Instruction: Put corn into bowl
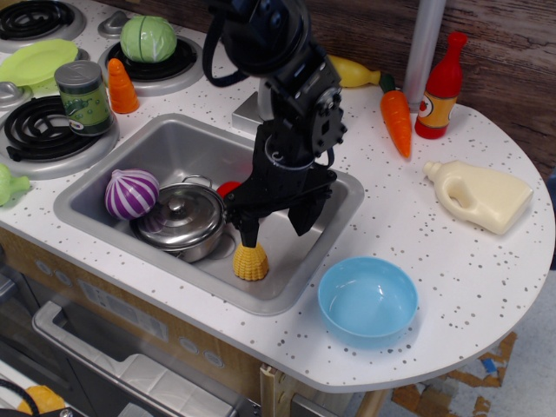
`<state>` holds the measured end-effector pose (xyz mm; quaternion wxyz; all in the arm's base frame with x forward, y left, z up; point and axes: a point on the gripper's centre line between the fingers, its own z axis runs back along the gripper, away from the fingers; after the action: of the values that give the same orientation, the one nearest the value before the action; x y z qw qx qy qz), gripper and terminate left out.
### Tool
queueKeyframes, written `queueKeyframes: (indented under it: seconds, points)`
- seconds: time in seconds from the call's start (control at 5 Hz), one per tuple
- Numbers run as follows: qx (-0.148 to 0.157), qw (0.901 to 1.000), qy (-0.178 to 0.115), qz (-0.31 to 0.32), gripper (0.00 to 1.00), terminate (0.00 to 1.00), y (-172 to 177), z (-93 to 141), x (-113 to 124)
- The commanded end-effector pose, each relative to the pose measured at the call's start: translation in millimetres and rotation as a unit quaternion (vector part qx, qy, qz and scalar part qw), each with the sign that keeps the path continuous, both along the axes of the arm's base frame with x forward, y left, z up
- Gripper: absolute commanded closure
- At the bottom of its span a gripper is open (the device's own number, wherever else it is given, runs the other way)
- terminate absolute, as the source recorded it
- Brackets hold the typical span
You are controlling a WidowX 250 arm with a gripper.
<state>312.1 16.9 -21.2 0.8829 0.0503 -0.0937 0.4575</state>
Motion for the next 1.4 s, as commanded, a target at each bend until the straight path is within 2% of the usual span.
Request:
queueKeyframes:
  seconds: [0.0,0.2,0.4,0.6,0.8,1.0,1.2]
  points:
    - [-0.031,0.9994,-0.011,0.014,0.00,0.00,11,-6,5]
    - [-0.020,0.9998,0.003,0.008,0.00,0.00,22,-8,0]
    - [-0.031,0.9994,0.001,0.013,0.00,0.00,30,-17,-4]
    - [-0.058,0.9982,0.005,0.014,0.00,0.00,31,-27,-6]
    - [-0.052,0.9983,0.004,0.026,1.00,0.00,31,-27,-6]
    - [-0.040,0.9990,-0.004,0.021,1.00,0.00,33,-28,0]
    - [-0.026,0.9987,0.028,0.033,1.00,0.00,31,9,-1]
